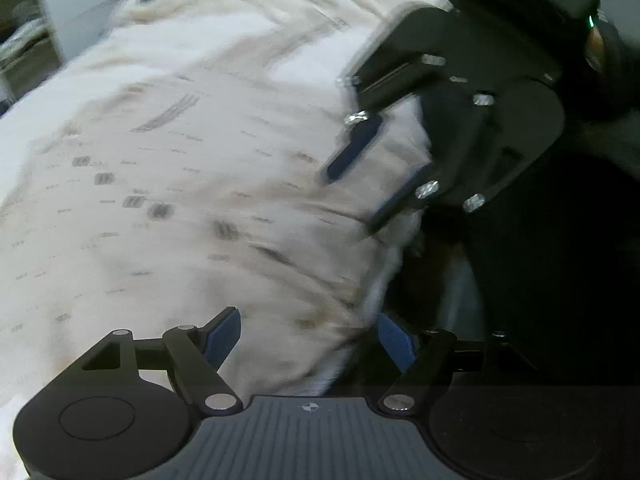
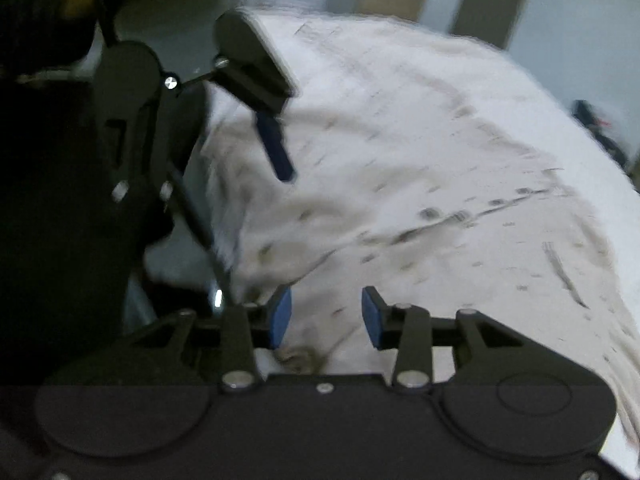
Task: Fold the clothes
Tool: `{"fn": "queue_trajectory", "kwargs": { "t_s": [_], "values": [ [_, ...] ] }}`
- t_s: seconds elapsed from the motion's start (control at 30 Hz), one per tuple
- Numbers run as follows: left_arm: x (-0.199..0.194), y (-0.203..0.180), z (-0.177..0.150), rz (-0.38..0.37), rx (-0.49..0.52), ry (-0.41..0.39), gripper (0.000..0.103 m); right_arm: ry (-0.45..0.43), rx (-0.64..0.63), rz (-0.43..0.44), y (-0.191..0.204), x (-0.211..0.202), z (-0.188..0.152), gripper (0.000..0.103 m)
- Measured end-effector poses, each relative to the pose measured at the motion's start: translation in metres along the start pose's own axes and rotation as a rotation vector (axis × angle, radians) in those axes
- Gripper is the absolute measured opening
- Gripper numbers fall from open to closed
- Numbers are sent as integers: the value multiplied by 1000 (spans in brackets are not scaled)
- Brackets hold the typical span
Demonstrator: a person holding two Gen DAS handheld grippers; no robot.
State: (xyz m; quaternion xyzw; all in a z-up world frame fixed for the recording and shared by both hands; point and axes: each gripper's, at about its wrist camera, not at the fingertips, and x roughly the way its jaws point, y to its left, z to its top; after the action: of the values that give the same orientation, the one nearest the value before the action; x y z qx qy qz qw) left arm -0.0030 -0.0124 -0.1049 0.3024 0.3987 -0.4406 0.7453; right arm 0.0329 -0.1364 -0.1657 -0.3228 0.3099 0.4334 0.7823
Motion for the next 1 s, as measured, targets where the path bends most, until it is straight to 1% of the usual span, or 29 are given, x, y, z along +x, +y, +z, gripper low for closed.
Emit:
{"fn": "queue_trajectory", "kwargs": {
  "t_s": [0.03, 0.07, 0.1, 0.13, 0.17, 0.2, 0.23, 0.27, 0.3, 0.33, 0.4, 0.43, 0.47, 0.53, 0.6, 0.63, 0.67, 0.7, 0.77, 0.8, 0.83, 0.87, 0.9, 0.93, 0.97, 1.0],
  "values": [
    [9, -8, 0, 15, 18, 18, 70, 15, -56, 5, 8, 11, -3, 37],
    [18, -13, 1, 33, 24, 19, 70, 31, -111, 10, 17, 21, -7, 37],
    [24, -14, 2, 64, 16, 23, 67, 42, -131, 12, 21, 27, -9, 35],
    [30, -15, 3, 95, 7, 26, 52, 49, -126, 11, 22, 30, -11, 30],
    [33, -15, 4, 128, 3, 16, 38, 45, -112, 11, 22, 29, -12, 14],
    [31, -11, 5, 136, -8, 17, 8, 31, -92, 13, 20, 26, -12, 4],
    [28, -11, 5, 135, -15, 13, 5, 17, -72, 15, 18, 24, -12, 1],
    [18, -5, 7, 113, -42, -14, 5, 4, -52, 17, 16, 21, -13, 1],
    [-1, 2, 8, 78, -82, -67, 5, -10, -32, 19, 15, 18, -13, 0],
    [-9, 6, 10, 64, -109, -88, 5, -30, -10, 30, 13, 12, -12, 0],
    [-26, 11, 13, 33, -125, -96, 5, -78, 36, 66, 11, -5, -6, 0],
    [-27, 11, 13, 32, -122, -99, 5, -89, 47, 79, 11, -9, -5, 0],
    [-39, 13, 14, 22, -116, -110, 6, -90, 49, 94, 13, -11, -3, 0],
    [-42, 14, 14, -11, -119, -102, 6, -78, 36, 125, 18, -9, 0, 1],
    [-40, 14, 17, -48, -124, -102, 6, -55, 22, 140, 23, -2, -1, 3],
    [-39, 15, 18, -66, -127, -102, 6, -51, 24, 151, 23, 1, -1, 8],
    [-32, 10, 22, -68, -108, -96, 6, -52, 34, 178, 23, 4, -2, 12],
    [-25, 6, 25, -69, -89, -90, 6, -59, 47, 205, 22, 5, -3, 13],
    [-12, 3, 30, -100, -89, -87, 8, -85, 84, 236, 15, 0, -6, 15],
    [-6, 2, 32, -115, -89, -86, 12, -99, 105, 235, 10, -4, -8, 17],
    [-7, 0, 32, -85, -77, -89, 26, -108, 140, 209, 1, -12, -12, 18],
    [-8, -2, 32, -55, -65, -91, 35, -113, 185, 174, -9, -21, -18, 19],
    [-9, -4, 31, -24, -54, -93, 55, -110, 212, 146, -17, -30, -22, 20],
    [-10, -4, 30, -12, -54, -94, 67, -97, 234, 86, -24, -42, -31, 22],
    [-12, -2, 28, -10, -61, -101, 69, -80, 267, 9, -33, -54, -42, 28],
    [-13, 0, 27, -17, -73, -112, 70, -70, 290, -28, -37, -59, -48, 34]
  ]
}}
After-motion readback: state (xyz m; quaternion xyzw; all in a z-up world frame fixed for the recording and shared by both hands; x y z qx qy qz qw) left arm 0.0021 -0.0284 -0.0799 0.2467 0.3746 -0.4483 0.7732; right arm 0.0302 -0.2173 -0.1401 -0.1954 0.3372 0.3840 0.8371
